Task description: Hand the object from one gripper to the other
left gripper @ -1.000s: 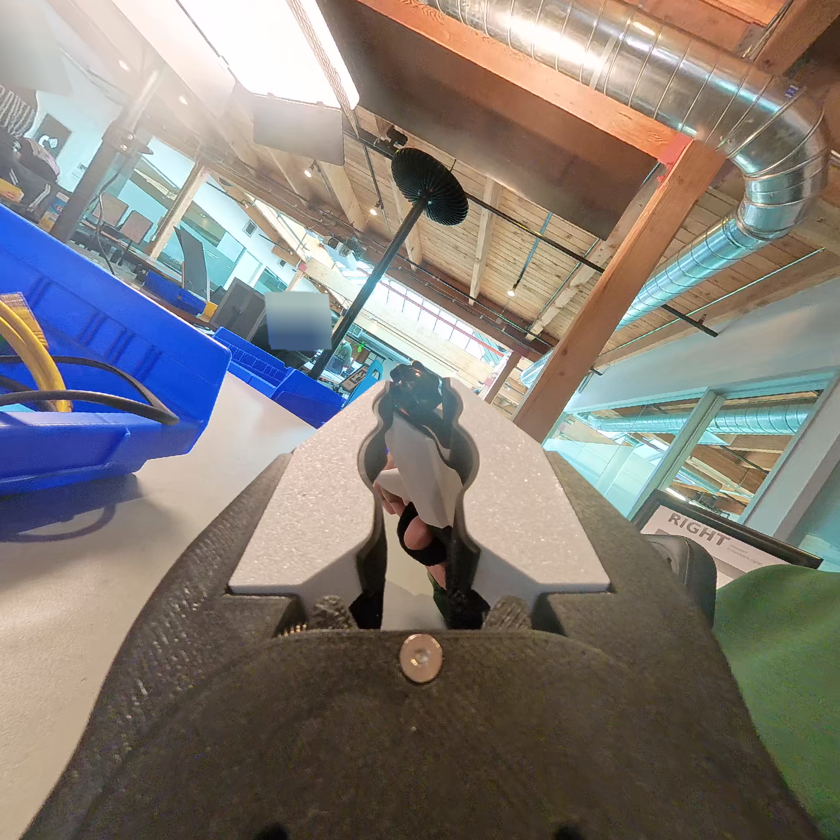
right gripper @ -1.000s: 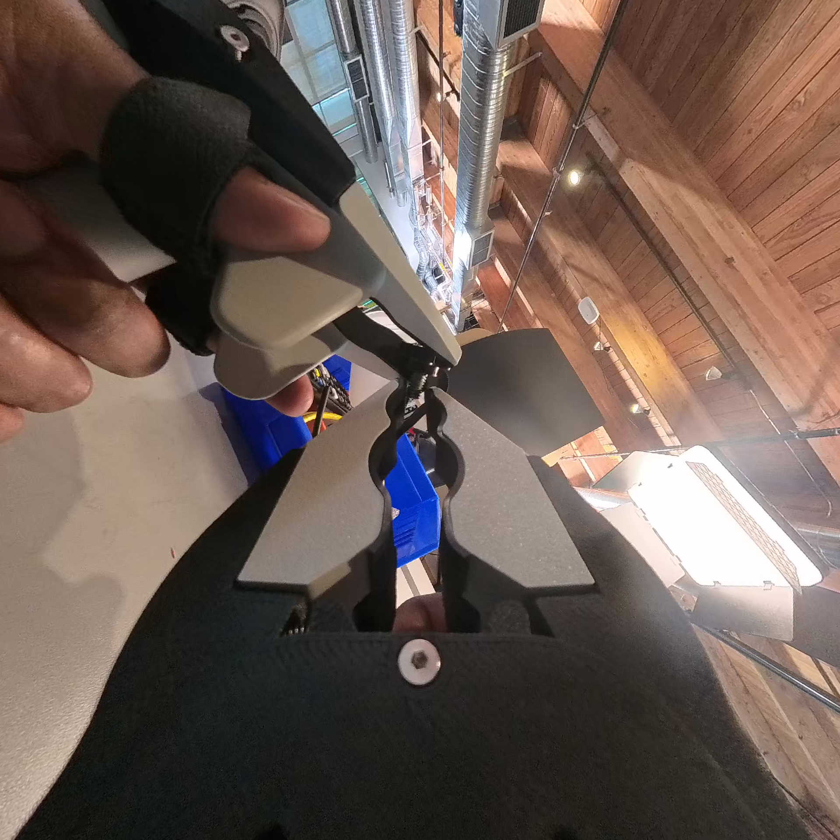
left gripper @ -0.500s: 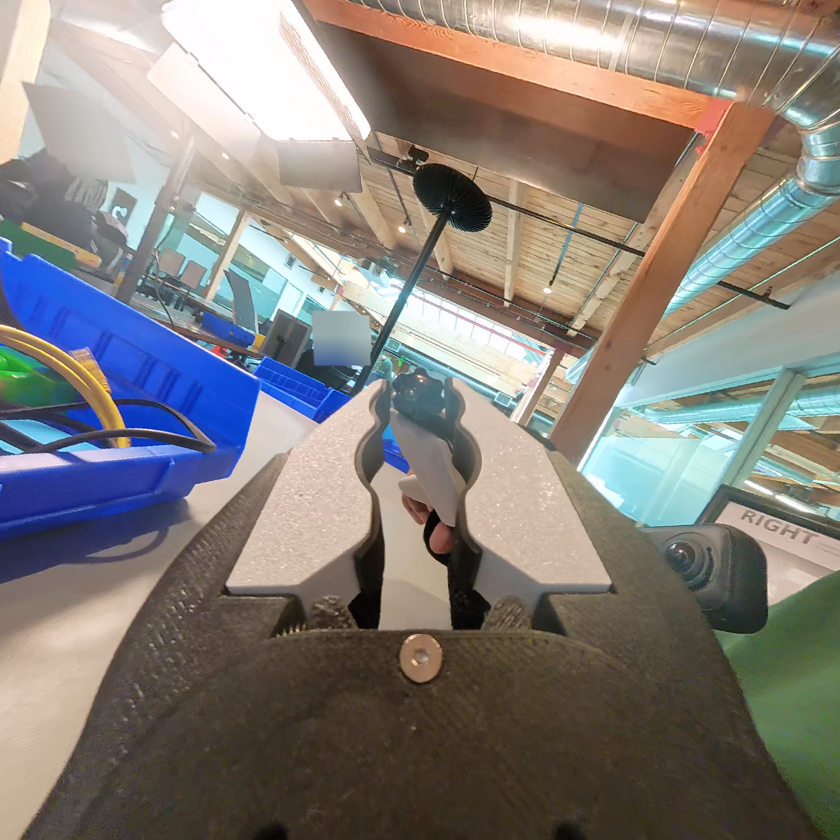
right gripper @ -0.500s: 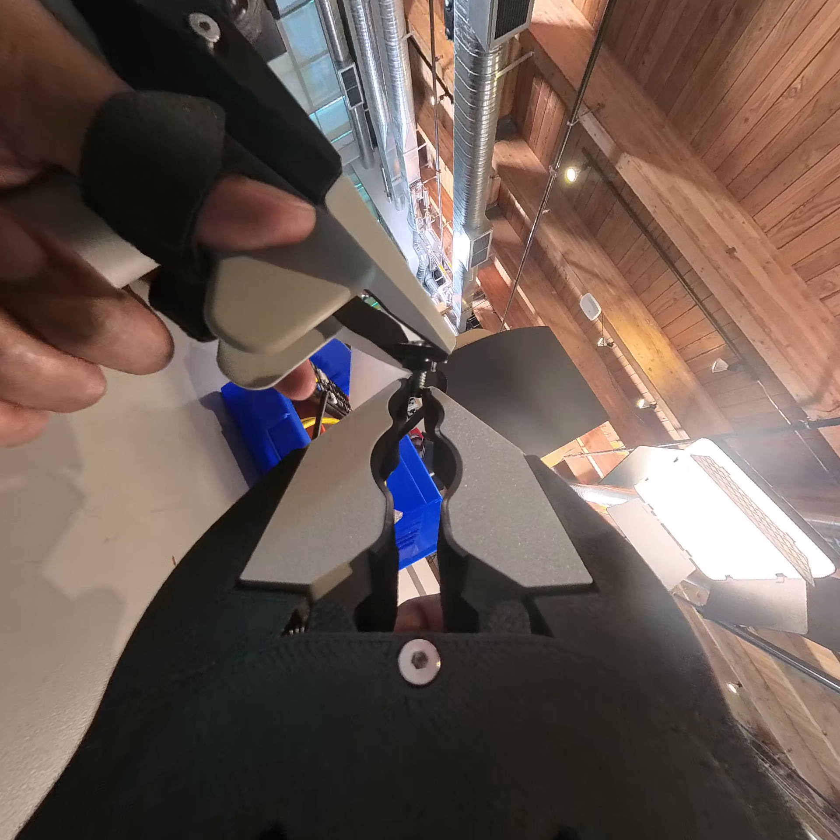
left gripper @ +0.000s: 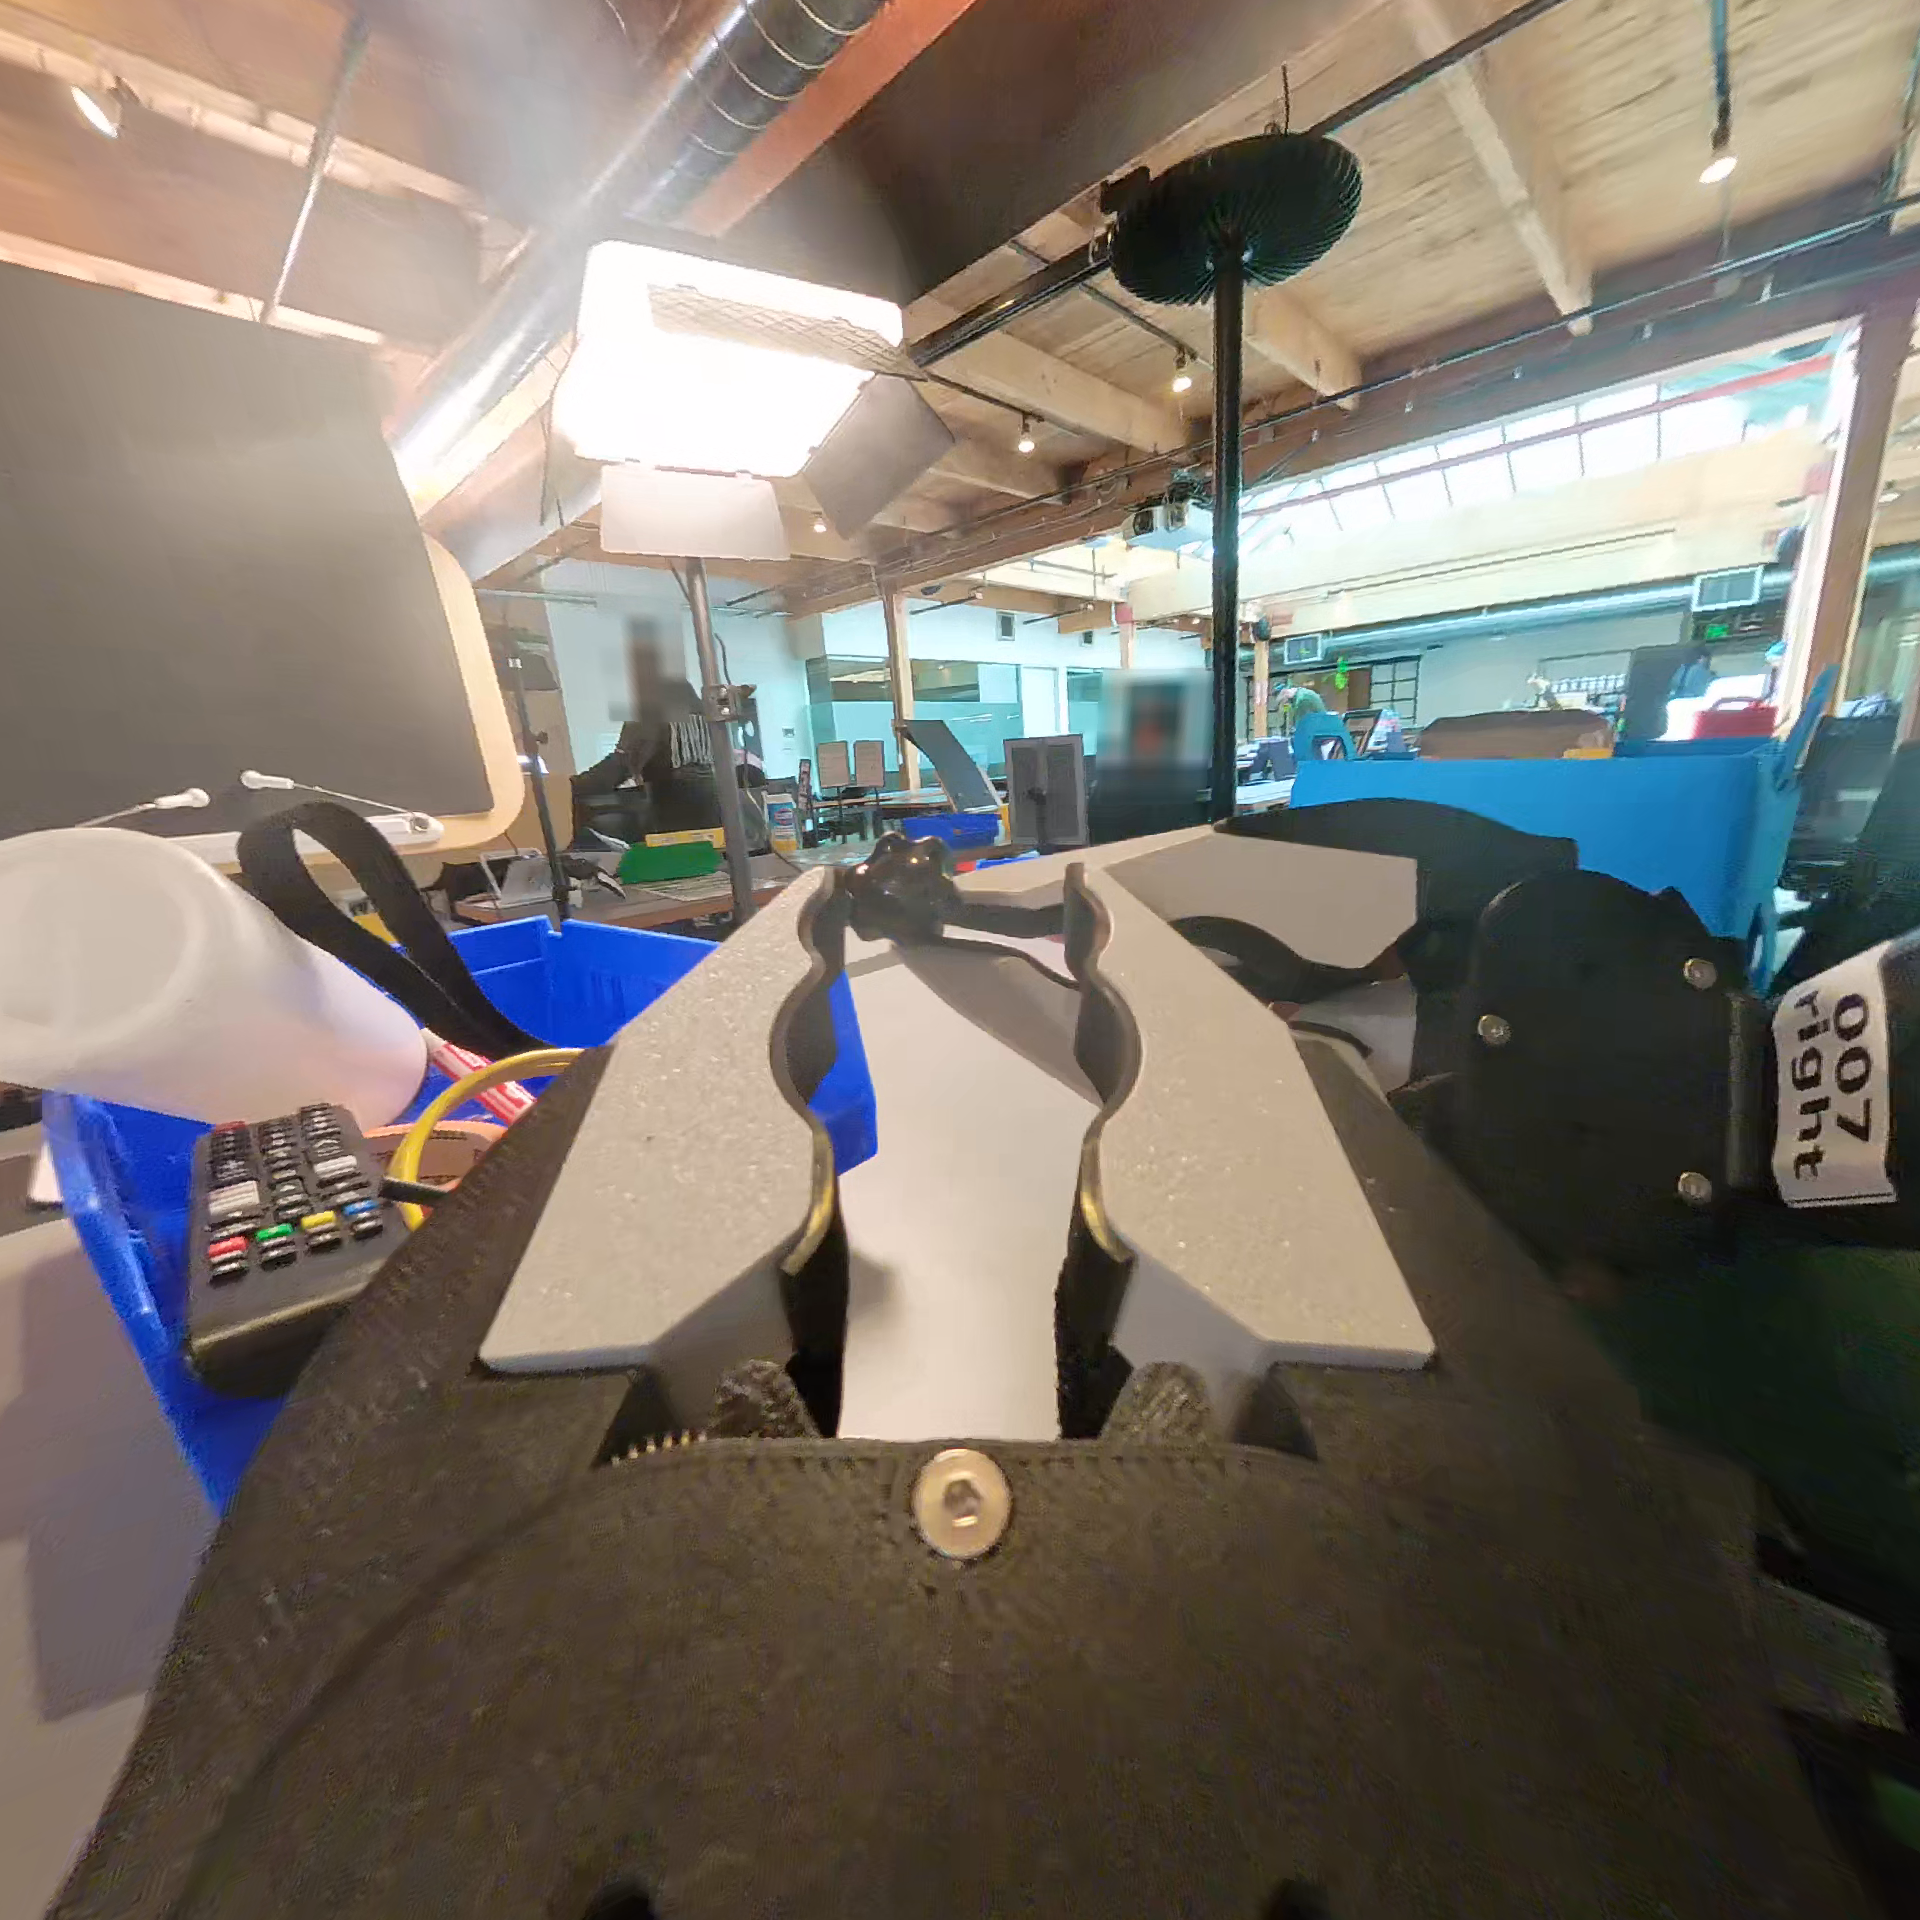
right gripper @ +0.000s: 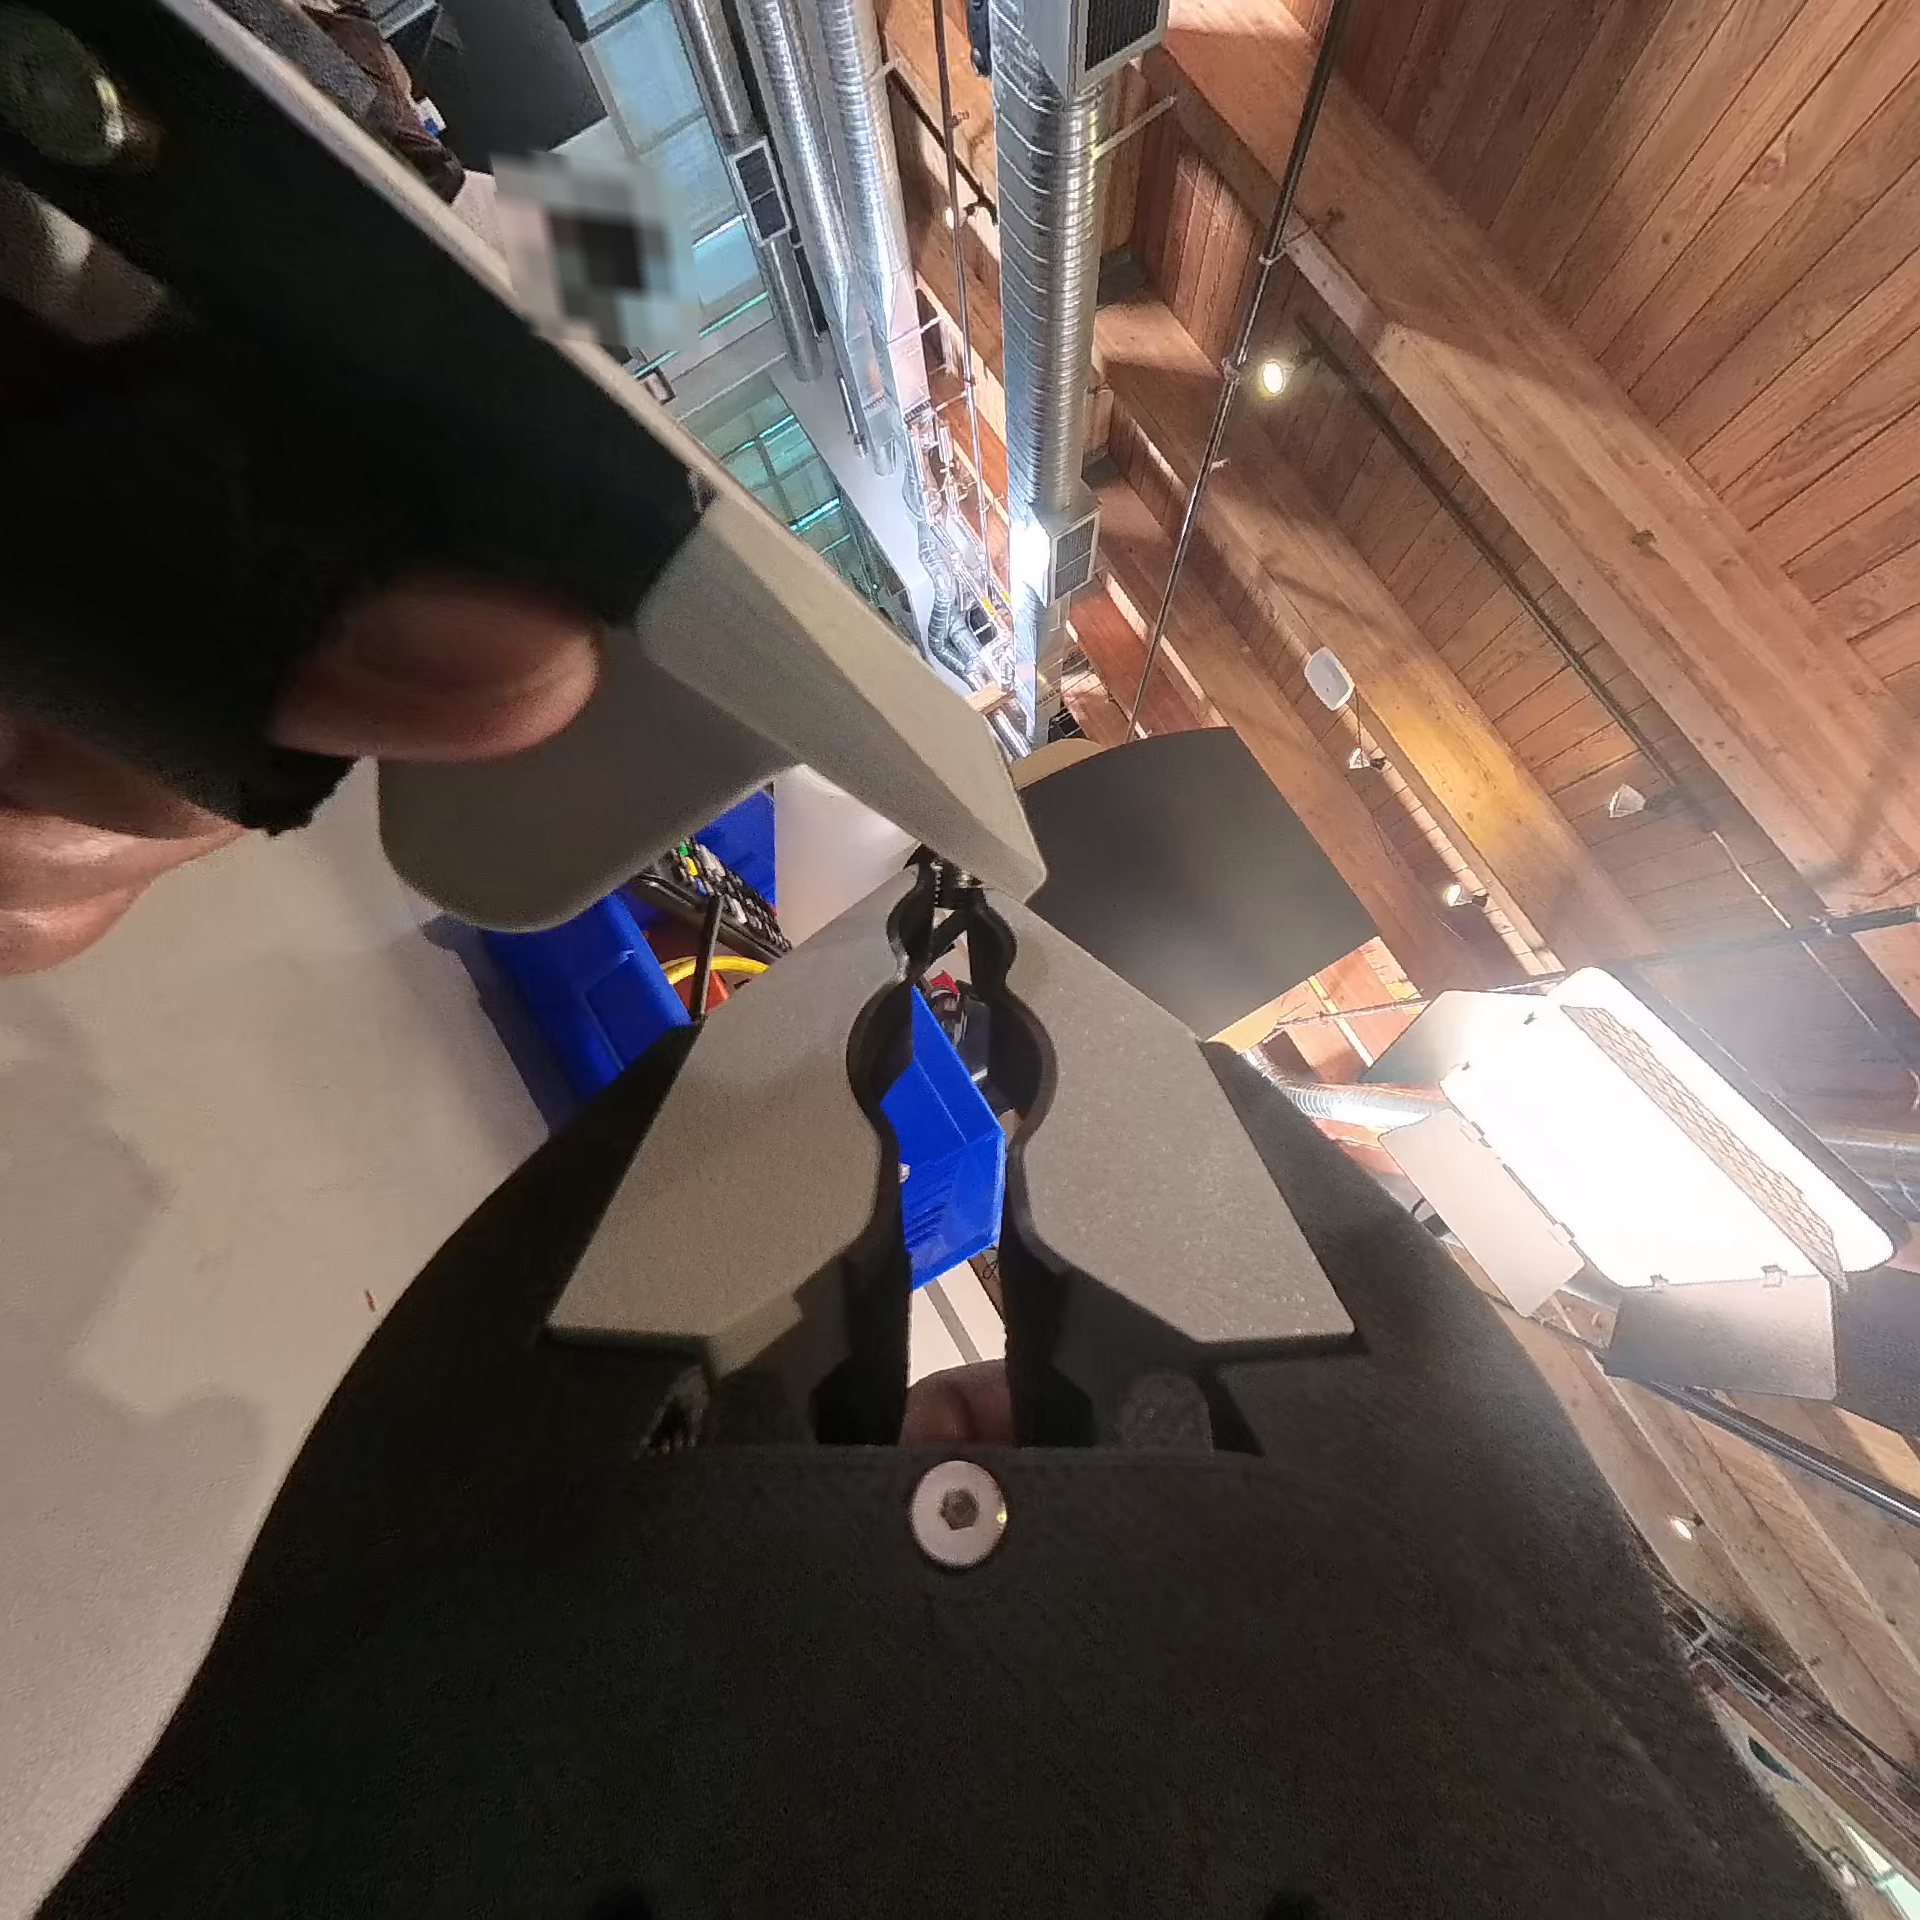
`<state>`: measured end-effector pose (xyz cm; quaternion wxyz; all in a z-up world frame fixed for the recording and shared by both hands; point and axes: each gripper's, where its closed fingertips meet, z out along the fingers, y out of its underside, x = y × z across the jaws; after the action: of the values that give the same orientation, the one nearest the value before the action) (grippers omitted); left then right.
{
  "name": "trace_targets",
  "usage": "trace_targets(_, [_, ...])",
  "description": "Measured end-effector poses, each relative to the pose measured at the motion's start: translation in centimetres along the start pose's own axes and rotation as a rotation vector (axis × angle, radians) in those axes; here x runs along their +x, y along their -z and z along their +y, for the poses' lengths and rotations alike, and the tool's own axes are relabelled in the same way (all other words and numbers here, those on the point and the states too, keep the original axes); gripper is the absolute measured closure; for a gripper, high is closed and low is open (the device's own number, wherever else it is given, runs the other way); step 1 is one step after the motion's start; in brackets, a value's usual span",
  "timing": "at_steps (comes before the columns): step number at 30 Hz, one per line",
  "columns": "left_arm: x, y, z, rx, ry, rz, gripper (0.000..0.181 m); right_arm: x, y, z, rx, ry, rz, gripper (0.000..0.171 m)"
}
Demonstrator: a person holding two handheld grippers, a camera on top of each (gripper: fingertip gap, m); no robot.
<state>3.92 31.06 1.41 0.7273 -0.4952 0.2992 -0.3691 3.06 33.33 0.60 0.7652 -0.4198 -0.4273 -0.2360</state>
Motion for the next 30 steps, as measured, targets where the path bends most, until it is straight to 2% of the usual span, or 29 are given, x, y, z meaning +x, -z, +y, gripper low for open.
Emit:
trace_targets(15, [-0.6, 0.2, -0.2, 0.016, 0.137, 0.03, 0.144, 0.2, 0.3, -0.8, 0.047, -0.023, 0.003, 0.166])
trace_targets(21, [-0.4, 0.5, -0.6, 0.038, 0.131, 0.043, 0.157, 0.1, 0.4, -1.1, 0.059, -0.024, -0.002, 0.166])
trace_targets(30, [-0.4, 0.7, -0.8, 0.037, 0.028, 0.009, 0.158, 0.2, 0.5, -1.1, 0.066, -0.05, -0.001, 0.164])
